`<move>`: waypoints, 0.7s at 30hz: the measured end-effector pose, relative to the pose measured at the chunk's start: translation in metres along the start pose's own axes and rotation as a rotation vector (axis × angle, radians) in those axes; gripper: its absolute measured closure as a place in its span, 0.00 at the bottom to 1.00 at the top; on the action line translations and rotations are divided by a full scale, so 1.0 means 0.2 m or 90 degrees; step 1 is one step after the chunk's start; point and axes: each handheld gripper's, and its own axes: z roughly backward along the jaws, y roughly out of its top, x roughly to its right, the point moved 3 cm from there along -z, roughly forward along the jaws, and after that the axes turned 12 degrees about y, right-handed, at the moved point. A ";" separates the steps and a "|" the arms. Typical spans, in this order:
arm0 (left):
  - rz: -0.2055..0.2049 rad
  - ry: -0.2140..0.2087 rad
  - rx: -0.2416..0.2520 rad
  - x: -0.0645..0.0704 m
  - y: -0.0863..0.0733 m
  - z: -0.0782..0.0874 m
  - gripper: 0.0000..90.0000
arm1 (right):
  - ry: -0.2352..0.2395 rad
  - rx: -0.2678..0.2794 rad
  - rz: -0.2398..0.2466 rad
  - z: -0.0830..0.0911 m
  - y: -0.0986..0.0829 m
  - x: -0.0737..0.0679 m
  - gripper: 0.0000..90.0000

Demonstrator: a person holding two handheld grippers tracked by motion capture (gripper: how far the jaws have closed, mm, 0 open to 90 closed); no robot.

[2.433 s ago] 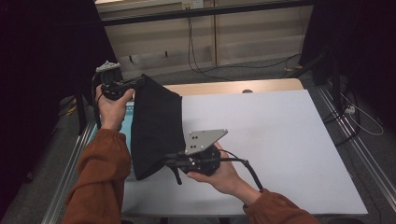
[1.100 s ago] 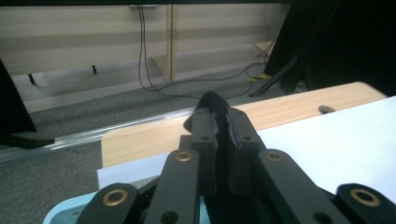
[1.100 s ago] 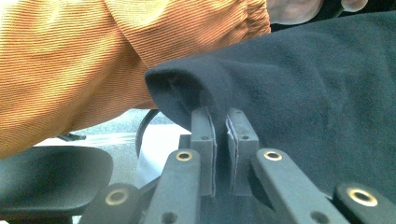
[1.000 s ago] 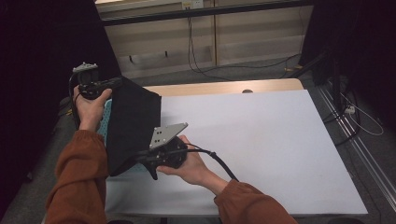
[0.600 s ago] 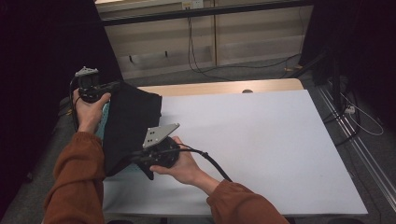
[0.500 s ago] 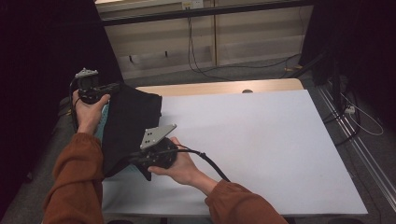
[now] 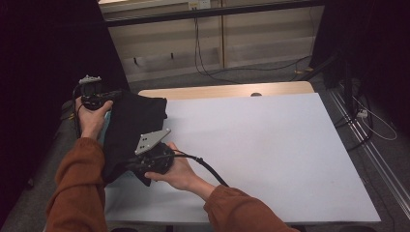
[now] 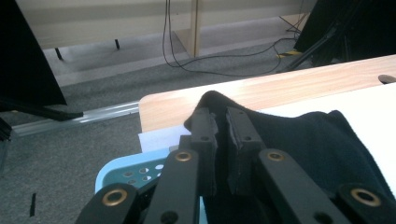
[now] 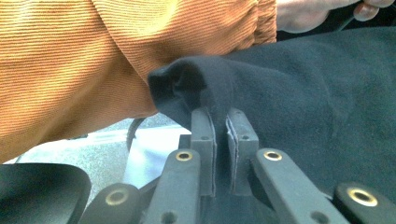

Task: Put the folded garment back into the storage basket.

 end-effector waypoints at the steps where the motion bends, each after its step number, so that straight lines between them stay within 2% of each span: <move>1: 0.000 0.002 -0.002 -0.01 0.00 -0.01 0.92 | -0.001 0.000 0.001 0.00 0.00 0.01 0.94; 5: 0.012 0.007 -0.005 -0.04 -0.01 -0.02 0.92 | -0.004 -0.004 0.000 -0.03 0.01 0.03 0.94; 9: 0.011 0.012 -0.013 -0.07 -0.02 -0.03 0.92 | -0.004 -0.005 -0.001 -0.05 0.02 0.04 0.94; 13: 0.015 -0.003 -0.015 -0.08 -0.02 -0.04 0.92 | -0.002 -0.009 -0.002 -0.07 0.02 0.05 0.94; 21: 0.005 -0.001 -0.021 -0.08 -0.04 -0.06 0.92 | -0.001 -0.017 -0.004 -0.10 0.02 0.07 0.94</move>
